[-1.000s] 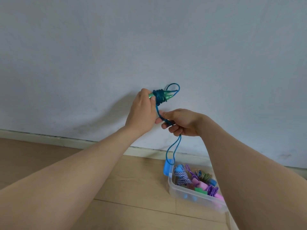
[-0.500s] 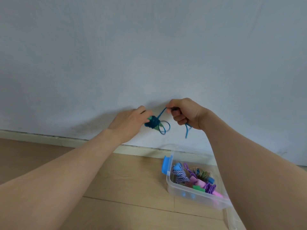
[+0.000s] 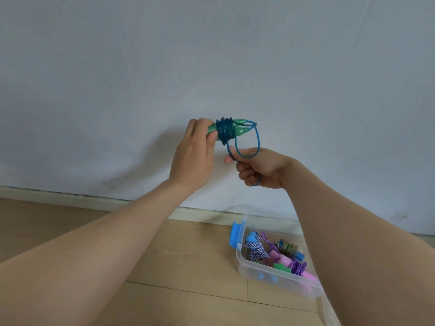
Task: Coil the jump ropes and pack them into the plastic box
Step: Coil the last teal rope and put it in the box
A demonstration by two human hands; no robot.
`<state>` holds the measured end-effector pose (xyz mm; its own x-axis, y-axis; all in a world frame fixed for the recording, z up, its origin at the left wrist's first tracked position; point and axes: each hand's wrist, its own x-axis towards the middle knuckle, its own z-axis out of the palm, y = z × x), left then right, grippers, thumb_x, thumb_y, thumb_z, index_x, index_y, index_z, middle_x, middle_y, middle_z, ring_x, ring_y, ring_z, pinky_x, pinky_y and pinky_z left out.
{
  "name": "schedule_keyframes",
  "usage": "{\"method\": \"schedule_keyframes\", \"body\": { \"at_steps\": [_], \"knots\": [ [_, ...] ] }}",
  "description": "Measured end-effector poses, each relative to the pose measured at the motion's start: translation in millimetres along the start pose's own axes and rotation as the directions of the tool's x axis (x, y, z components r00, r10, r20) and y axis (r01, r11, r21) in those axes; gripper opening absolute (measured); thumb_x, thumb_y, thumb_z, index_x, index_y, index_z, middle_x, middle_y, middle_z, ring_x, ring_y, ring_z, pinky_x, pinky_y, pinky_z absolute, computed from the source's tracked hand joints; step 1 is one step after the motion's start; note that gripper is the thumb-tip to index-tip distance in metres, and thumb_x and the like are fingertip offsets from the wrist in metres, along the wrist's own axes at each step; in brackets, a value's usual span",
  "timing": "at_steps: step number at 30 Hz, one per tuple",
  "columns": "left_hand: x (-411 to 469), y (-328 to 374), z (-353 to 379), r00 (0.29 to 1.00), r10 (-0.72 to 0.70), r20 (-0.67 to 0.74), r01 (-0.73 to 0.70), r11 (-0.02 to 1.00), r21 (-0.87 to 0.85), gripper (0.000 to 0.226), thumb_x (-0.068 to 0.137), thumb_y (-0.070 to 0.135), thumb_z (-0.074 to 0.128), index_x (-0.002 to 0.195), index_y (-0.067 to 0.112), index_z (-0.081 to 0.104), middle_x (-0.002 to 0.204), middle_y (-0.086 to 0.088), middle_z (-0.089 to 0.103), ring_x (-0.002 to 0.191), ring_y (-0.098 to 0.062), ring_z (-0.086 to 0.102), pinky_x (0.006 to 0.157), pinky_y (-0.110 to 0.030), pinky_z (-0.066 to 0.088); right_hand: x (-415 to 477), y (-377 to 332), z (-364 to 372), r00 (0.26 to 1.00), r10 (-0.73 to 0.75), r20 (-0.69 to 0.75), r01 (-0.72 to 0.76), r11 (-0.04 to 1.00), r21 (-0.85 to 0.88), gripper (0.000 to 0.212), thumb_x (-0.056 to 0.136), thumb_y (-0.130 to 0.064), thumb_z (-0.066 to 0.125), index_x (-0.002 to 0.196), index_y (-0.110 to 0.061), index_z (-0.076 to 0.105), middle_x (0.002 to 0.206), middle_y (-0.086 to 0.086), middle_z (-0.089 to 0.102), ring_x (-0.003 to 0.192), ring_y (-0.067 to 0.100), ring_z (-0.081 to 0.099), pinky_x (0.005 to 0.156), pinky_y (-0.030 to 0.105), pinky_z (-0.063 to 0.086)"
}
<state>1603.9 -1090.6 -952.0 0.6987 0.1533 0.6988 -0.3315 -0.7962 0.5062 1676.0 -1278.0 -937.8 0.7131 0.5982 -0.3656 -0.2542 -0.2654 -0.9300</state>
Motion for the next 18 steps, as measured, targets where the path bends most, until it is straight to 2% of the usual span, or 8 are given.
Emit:
{"method": "schedule_keyframes", "body": {
  "at_steps": [4, 7, 10, 12, 15, 18],
  "knots": [
    [-4, -9, 2, 0.996, -0.084, 0.011, 0.079, 0.965, 0.25, 0.025, 0.11, 0.029, 0.045, 0.116, 0.008, 0.057, 0.112, -0.009, 0.054, 0.079, -0.038, 0.058, 0.062, -0.046, 0.046, 1, -7, 11, 0.998, 0.057, 0.03, -0.055, 0.997, -0.051, 0.034, 0.106, -0.043, 0.058, 0.11, -0.012, 0.071, 0.068, -0.006, 0.022, 0.056, 0.012, 0.022, 0.049, 0.022, 0.026],
    [-9, -25, 1, 0.989, -0.1, 0.107, 0.051, 0.921, 0.387, 0.025, 0.11, 0.03, 0.047, 0.118, 0.008, 0.058, 0.109, -0.01, 0.052, 0.074, -0.036, 0.058, 0.057, -0.043, 0.044, 1, -12, 13, 0.998, 0.06, 0.03, -0.057, 0.991, -0.118, 0.03, 0.107, -0.032, 0.058, 0.116, -0.008, 0.072, 0.067, -0.005, 0.02, 0.057, 0.014, 0.018, 0.049, 0.023, 0.021],
    [-11, -36, 1, 0.954, -0.104, 0.281, 0.024, 0.961, 0.275, 0.02, 0.108, 0.026, 0.051, 0.12, 0.012, 0.06, 0.106, -0.006, 0.056, 0.083, -0.031, 0.059, 0.072, -0.047, 0.051, 4, -12, 9, 0.998, 0.022, -0.054, -0.034, 0.971, -0.235, 0.04, 0.102, -0.036, 0.059, 0.114, -0.002, 0.076, 0.065, -0.003, 0.022, 0.056, 0.015, 0.018, 0.05, 0.027, 0.016],
    [-11, -39, 0, 0.922, -0.151, 0.356, 0.096, 0.981, 0.168, 0.015, 0.105, 0.024, 0.057, 0.114, 0.013, 0.064, 0.1, -0.004, 0.062, 0.087, -0.028, 0.062, 0.075, -0.042, 0.05, 7, -7, 6, 0.993, -0.021, -0.119, -0.015, 0.956, -0.292, 0.047, 0.1, -0.045, 0.059, 0.107, -0.003, 0.079, 0.064, -0.003, 0.024, 0.055, 0.016, 0.019, 0.05, 0.029, 0.016],
    [-10, -40, -2, 0.862, -0.282, 0.421, 0.256, 0.96, 0.117, 0.012, 0.099, 0.027, 0.062, 0.097, 0.016, 0.057, 0.093, -0.003, 0.07, 0.086, -0.026, 0.068, 0.077, -0.047, 0.056, 9, -1, 2, 0.981, -0.113, -0.161, 0.05, 0.936, -0.348, 0.034, 0.102, -0.035, 0.06, 0.102, -0.007, 0.081, 0.063, 0.0, 0.029, 0.053, 0.015, 0.025, 0.05, 0.029, 0.02],
    [-10, -35, -1, 0.818, -0.321, 0.477, 0.267, 0.947, 0.18, 0.021, 0.089, 0.028, 0.066, 0.093, 0.016, 0.05, 0.091, -0.002, 0.069, 0.086, -0.025, 0.066, 0.074, -0.043, 0.056, 7, -3, 1, 0.983, -0.11, -0.145, 0.046, 0.921, -0.387, 0.024, 0.097, -0.026, 0.066, 0.095, -0.011, 0.084, 0.064, 0.002, 0.027, 0.054, 0.016, 0.025, 0.051, 0.031, 0.02]
  ]
}}
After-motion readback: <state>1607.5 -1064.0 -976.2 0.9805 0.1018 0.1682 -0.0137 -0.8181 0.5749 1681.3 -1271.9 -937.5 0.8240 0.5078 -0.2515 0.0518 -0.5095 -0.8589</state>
